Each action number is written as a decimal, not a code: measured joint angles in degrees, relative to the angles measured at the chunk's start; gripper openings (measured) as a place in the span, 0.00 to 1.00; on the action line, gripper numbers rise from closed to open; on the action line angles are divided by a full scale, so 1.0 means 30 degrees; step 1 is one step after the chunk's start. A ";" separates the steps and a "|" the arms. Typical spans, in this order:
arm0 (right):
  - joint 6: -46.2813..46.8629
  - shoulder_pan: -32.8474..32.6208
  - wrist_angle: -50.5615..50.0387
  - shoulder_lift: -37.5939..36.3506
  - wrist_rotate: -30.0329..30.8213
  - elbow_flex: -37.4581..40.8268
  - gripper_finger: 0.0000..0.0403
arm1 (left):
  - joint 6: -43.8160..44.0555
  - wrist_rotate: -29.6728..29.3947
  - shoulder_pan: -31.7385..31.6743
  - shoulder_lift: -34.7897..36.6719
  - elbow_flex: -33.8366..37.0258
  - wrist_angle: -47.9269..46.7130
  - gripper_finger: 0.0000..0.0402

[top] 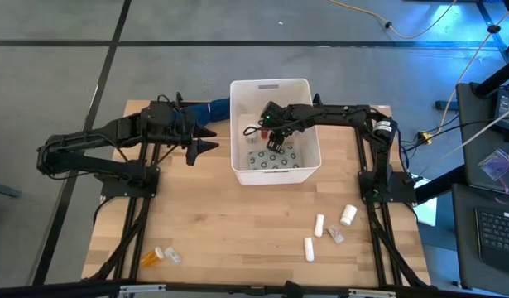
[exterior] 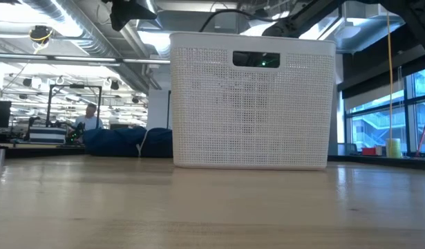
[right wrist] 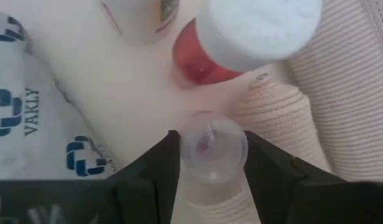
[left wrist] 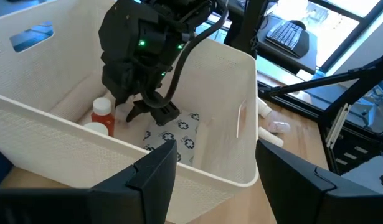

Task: Pick & place medical supplies in basket/bin
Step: Put the left transparent medicine bottle into the bin

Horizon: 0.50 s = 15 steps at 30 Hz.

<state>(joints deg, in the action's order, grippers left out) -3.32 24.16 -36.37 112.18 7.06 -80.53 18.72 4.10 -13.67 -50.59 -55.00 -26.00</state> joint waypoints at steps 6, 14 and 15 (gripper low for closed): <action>0.0059 0.0000 -0.0310 0.0000 -0.1085 -0.0007 0.52 | 0.0000 0.0006 0.0000 0.0000 0.0000 0.0006 0.53; 0.1064 0.0000 -0.0497 -0.0031 -0.1251 -0.0015 0.70 | 0.0000 0.0003 0.0000 0.0007 0.0000 0.0006 0.53; 0.1082 0.0000 -0.0574 -0.0074 -0.1251 -0.0011 0.71 | 0.0000 0.0006 0.0000 0.0000 0.0000 0.0006 0.53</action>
<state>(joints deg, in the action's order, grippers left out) -0.08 24.16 -38.09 111.96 3.31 -80.57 18.72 4.12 -13.67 -50.59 -55.00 -25.98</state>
